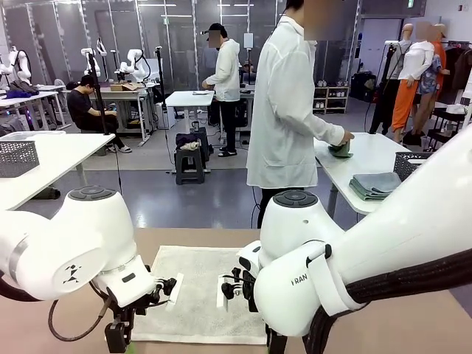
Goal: Fold the towels and place them in the basket.
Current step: When a person lays out a Towel with hook on the table, fold it in half twice.
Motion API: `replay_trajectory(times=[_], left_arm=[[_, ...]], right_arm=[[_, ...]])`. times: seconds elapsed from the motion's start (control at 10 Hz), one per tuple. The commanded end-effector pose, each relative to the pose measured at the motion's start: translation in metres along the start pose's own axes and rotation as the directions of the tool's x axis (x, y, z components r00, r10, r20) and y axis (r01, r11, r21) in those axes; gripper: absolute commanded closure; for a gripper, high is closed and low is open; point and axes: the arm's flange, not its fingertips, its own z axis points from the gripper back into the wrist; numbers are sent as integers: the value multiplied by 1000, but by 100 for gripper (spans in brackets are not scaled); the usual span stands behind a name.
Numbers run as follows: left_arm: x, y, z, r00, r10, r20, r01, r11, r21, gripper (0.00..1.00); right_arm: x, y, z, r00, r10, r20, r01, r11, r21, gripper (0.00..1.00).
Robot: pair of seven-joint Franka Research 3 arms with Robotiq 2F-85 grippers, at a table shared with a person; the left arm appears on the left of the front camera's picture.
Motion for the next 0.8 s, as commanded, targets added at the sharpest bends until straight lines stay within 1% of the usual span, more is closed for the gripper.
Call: replay_trajectory(times=[0.0, 0.2, 0.3, 0.4, 0.5, 0.7], left_arm=[[-10, -12, -12, 999, 4, 31, -5, 1000, 8, 0], [-9, -8, -16, 999, 9, 32, -9, 1000, 2, 0], [-9, -7, -16, 1000, 7, 20, -8, 1000, 5, 12], [-9, -7, -16, 1000, 12, 24, -13, 1000, 8, 20], [-10, -5, -17, 999, 14, 32, -15, 1000, 11, 17], [-12, -4, -18, 999, 27, 24, -27, 1000, 8, 17]], right_arm=[[6, -4, -4, 999, -27, -25, 26, 999, -27, 13], [2, -9, -6, 999, -30, -36, 29, 999, -25, 13], [1, -10, -7, 999, -26, -41, 24, 999, -35, 21], [0, -12, -8, 998, -36, -41, 35, 999, -32, 33], [-1, -14, -8, 998, -40, -43, 39, 999, -30, 33], [-3, -15, -8, 998, -48, -47, 47, 999, -26, 33]])
